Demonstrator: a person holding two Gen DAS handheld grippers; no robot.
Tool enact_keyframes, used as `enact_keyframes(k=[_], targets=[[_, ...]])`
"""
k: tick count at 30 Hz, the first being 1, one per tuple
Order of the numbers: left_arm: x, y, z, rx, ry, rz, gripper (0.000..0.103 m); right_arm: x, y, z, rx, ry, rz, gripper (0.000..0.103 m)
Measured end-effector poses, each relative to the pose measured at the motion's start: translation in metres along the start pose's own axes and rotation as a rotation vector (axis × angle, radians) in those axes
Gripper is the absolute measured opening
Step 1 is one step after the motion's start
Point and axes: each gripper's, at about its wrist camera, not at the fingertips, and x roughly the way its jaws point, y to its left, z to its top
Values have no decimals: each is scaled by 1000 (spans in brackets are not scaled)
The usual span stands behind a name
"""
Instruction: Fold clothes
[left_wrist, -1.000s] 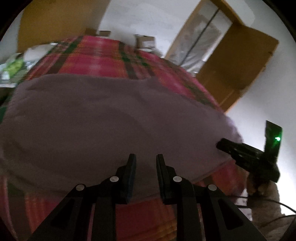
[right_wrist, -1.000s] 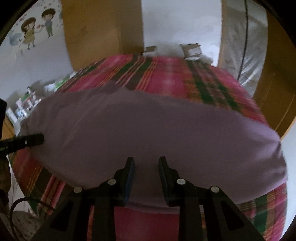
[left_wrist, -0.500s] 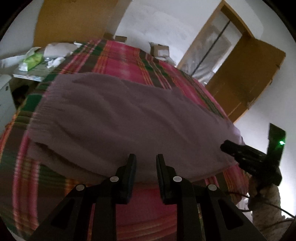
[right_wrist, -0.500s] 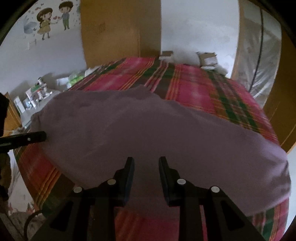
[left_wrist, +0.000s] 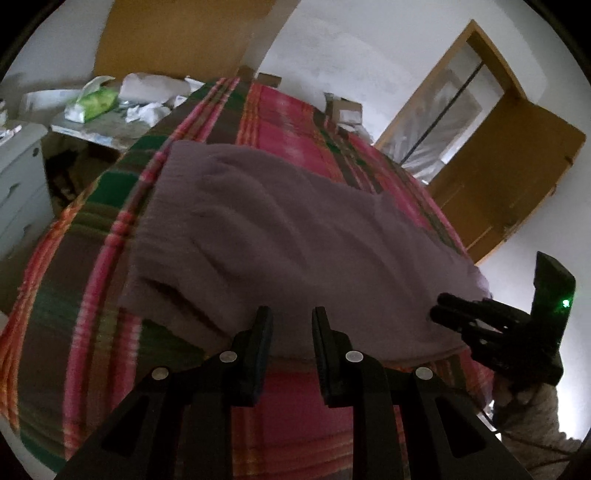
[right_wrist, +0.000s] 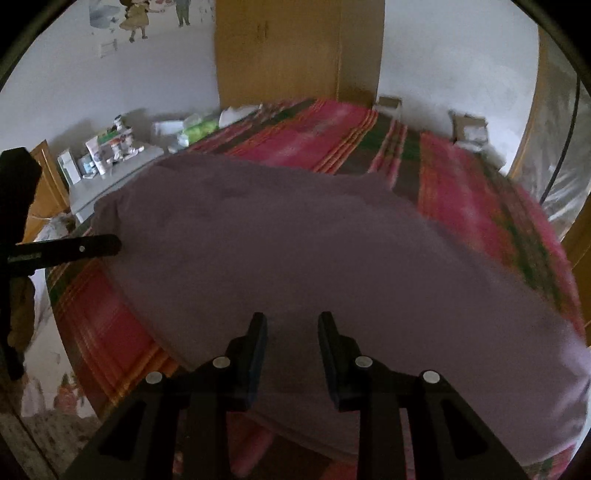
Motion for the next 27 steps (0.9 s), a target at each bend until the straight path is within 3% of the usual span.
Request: enact_keyframes(k=[4,10,14,18,21,27], targets=[[-5,6,4,-8,-13,-3,23,-1,22,0,-73,22,25,29],[-19,13,25,-25,-80,-3,23,-12,42,38,-10,-75,189,29],[-26,17,33,-18,-103,7,23,-3,64,55,-13,-87,259,29],[-21,29,36,-33,-82,34,23,21,96,53,-142,-42,186,29],[-17,37,34,-52,-68,21,23,38,107,45,-163,30,204,31],[-27,40,32,-65,-93,23,23,28,118,37,-166,40,232,33]])
